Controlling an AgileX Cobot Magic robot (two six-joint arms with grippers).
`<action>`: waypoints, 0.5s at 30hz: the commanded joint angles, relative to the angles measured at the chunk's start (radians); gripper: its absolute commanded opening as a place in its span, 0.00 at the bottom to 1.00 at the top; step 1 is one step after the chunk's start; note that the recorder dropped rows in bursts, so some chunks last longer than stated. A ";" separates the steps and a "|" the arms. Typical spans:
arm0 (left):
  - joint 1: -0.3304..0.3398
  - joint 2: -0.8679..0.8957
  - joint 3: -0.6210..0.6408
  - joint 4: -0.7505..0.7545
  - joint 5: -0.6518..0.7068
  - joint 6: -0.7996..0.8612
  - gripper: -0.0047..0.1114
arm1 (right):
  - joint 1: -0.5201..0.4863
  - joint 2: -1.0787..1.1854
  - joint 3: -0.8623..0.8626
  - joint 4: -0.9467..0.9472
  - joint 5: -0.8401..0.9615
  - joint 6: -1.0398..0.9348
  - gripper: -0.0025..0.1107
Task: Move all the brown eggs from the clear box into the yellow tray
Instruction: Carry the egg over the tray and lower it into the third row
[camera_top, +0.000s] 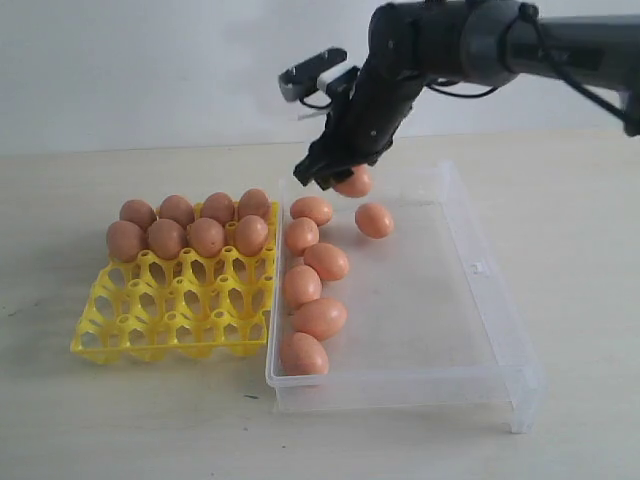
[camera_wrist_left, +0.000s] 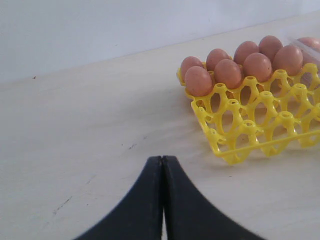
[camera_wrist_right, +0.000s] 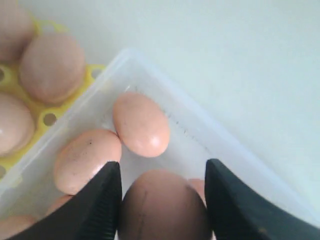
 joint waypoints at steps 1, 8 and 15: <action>-0.004 -0.006 -0.004 0.000 -0.006 0.000 0.04 | 0.017 -0.153 0.078 0.033 -0.079 -0.005 0.02; -0.004 -0.006 -0.004 0.000 -0.006 0.000 0.04 | 0.209 -0.489 0.689 0.073 -0.748 0.047 0.02; -0.004 -0.006 -0.004 0.000 -0.006 0.000 0.04 | 0.366 -0.475 0.819 0.059 -1.113 0.164 0.02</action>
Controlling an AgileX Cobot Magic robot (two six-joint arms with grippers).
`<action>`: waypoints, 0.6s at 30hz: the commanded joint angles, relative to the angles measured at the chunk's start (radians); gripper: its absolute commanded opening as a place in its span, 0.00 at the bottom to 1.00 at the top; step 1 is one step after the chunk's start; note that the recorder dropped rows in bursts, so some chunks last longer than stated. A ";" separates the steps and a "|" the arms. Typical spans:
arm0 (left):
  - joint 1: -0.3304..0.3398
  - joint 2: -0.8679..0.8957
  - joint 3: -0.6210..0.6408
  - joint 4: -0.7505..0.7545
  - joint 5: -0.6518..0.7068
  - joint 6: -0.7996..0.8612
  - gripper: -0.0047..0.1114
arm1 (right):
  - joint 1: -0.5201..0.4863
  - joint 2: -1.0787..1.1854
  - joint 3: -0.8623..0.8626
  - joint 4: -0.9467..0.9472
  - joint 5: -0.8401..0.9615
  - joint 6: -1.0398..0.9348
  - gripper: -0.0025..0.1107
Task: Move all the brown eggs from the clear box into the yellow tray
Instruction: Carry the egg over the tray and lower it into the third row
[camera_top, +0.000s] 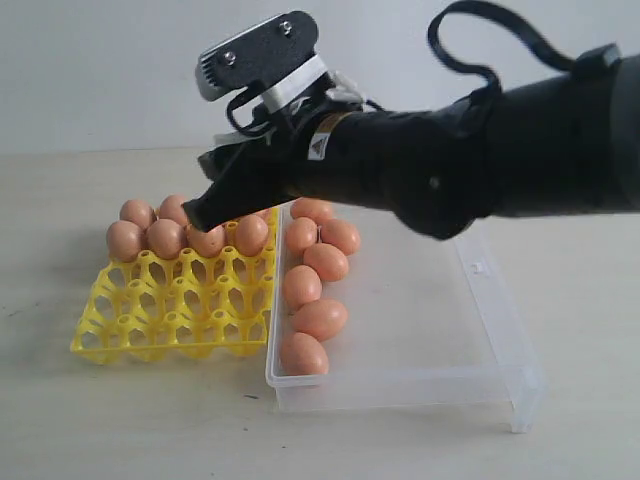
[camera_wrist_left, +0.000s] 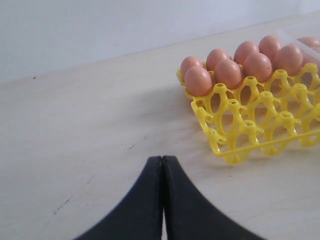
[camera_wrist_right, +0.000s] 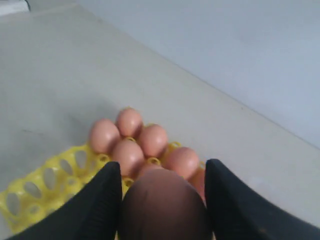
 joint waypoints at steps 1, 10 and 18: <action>-0.004 -0.006 -0.004 0.000 -0.006 0.000 0.04 | 0.057 0.050 -0.016 -0.021 -0.149 0.118 0.02; -0.004 -0.006 -0.004 0.000 -0.006 0.000 0.04 | 0.073 0.378 -0.379 -0.184 -0.134 0.404 0.02; -0.004 -0.006 -0.004 0.001 -0.006 -0.002 0.04 | 0.114 0.621 -0.660 -0.181 0.055 0.438 0.02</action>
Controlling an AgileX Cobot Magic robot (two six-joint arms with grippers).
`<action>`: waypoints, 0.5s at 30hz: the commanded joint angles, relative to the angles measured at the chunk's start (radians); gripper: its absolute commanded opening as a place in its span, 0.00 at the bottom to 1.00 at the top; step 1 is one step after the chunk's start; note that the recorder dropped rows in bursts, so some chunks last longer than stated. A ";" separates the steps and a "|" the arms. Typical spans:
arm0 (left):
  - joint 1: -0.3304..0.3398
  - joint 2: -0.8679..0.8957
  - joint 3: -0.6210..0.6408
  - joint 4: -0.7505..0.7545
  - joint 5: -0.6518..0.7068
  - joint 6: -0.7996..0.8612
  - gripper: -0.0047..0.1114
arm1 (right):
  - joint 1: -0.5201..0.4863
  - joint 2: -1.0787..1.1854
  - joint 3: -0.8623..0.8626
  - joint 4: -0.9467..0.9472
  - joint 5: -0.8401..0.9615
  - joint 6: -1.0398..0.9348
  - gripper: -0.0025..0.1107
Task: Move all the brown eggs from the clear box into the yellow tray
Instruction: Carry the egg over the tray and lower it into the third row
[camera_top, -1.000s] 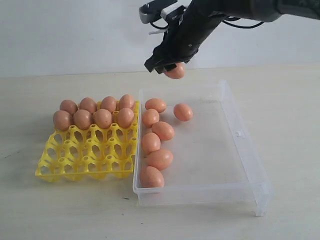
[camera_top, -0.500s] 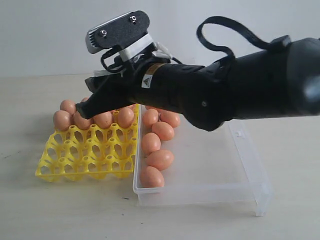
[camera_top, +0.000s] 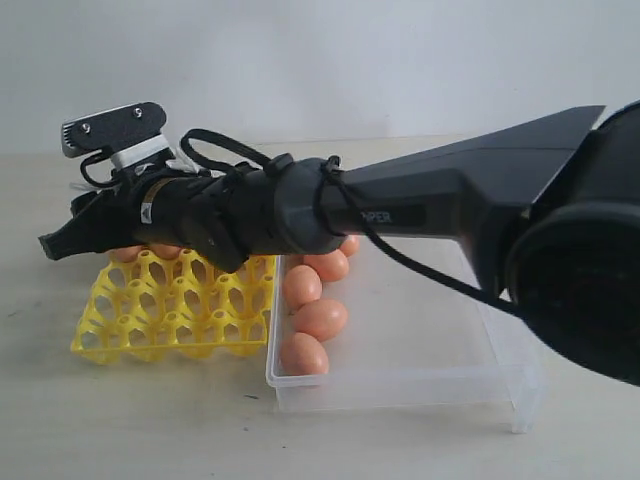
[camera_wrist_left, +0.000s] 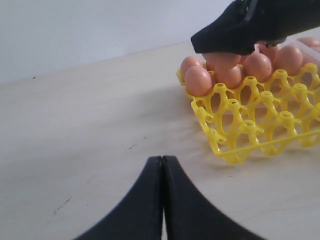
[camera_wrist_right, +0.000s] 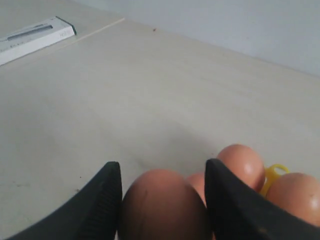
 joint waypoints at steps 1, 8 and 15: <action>-0.004 -0.006 -0.004 0.001 -0.006 -0.002 0.04 | 0.009 0.051 -0.065 -0.005 0.021 0.026 0.02; -0.004 -0.006 -0.004 0.004 -0.006 -0.002 0.04 | 0.016 0.098 -0.083 -0.005 -0.052 0.066 0.02; -0.004 -0.006 -0.004 0.005 -0.006 0.000 0.04 | 0.021 0.120 -0.083 -0.013 -0.086 0.089 0.02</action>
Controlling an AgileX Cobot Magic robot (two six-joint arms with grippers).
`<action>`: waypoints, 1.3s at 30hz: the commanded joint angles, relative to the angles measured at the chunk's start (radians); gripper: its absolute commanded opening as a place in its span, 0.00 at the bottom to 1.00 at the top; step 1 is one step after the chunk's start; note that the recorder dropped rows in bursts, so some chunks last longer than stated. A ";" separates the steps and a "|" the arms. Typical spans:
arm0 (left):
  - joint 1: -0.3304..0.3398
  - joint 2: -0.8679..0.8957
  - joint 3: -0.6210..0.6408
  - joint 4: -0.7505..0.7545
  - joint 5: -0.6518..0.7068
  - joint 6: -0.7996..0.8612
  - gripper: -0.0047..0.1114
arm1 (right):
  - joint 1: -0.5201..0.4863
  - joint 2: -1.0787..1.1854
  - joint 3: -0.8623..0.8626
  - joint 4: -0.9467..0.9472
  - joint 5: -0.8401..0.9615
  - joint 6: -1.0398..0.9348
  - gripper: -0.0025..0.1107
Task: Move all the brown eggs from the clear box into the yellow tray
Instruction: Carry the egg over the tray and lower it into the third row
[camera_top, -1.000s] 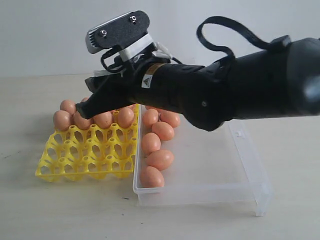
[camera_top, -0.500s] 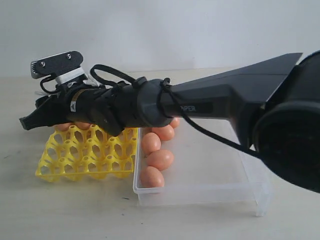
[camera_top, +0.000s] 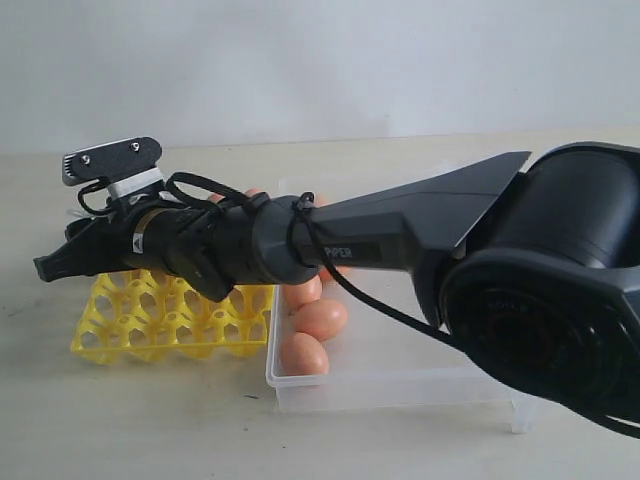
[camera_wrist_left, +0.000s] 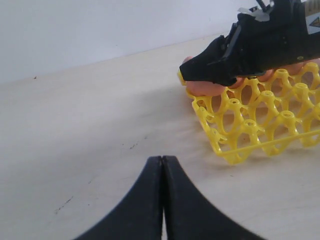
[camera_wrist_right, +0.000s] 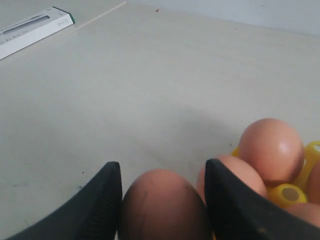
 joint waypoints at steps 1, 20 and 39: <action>-0.004 -0.006 -0.004 0.002 -0.006 0.000 0.04 | 0.004 0.007 -0.006 -0.013 -0.049 0.012 0.02; -0.004 -0.006 -0.004 0.002 -0.006 0.000 0.04 | 0.004 0.013 -0.006 -0.019 -0.061 0.013 0.26; -0.004 -0.006 -0.004 0.002 -0.006 0.000 0.04 | 0.004 -0.009 -0.006 -0.019 -0.041 -0.008 0.50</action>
